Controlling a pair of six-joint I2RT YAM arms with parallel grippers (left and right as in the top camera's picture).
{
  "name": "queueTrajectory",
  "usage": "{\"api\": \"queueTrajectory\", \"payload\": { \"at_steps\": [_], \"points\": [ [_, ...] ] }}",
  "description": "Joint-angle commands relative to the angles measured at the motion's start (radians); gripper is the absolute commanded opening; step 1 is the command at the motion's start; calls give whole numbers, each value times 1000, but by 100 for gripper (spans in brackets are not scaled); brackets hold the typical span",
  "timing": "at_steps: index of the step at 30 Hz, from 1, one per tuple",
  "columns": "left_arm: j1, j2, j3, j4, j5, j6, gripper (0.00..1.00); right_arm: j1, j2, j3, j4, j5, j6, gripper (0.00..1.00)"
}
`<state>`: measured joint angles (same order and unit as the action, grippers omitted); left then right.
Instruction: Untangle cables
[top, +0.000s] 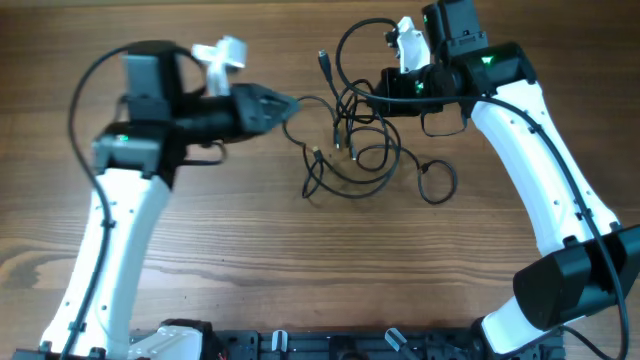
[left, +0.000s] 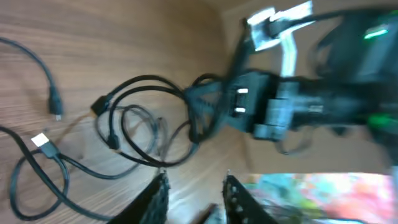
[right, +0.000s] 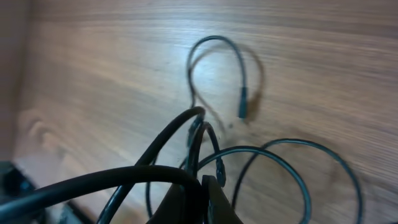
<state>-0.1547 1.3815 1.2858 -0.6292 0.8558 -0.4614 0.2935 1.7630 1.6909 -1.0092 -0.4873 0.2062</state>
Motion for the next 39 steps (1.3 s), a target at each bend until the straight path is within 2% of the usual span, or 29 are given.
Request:
{"api": "queueTrajectory", "payload": {
  "at_steps": [1, 6, 9, 12, 15, 21, 24, 30, 32, 39],
  "points": [
    [-150, 26, 8, 0, -383, 13, 30, 1, -15, 3, 4, -137, -24, 4],
    [-272, 56, 8, 11, -536, 37, 25, 1, -15, 3, 1, -161, -23, 4],
    [-280, 80, 8, 35, -535, 41, 18, 1, -15, 3, 1, -174, -24, 4],
    [-280, 81, 8, 65, -510, 39, 17, 1, -14, 3, 1, -173, -24, 4],
    [-280, 56, 8, 72, -473, 39, 22, 1, -14, 3, 2, -173, -24, 4],
    [-280, -47, 8, 49, -439, 66, 39, 1, -14, 3, 2, -173, -23, 4],
    [-282, -76, 8, 8, -445, 110, 41, 1, -14, 3, 2, -173, -23, 4],
    [-307, -44, 6, -35, -451, 118, 39, 1, -14, 3, 2, -174, -22, 4],
    [-323, -29, 6, -42, -511, 117, 40, 1, -14, 3, 1, -174, -23, 4],
    [-329, 37, 5, 58, -616, 114, 39, 1, -14, 3, 0, -174, -22, 4]
  ]
}}
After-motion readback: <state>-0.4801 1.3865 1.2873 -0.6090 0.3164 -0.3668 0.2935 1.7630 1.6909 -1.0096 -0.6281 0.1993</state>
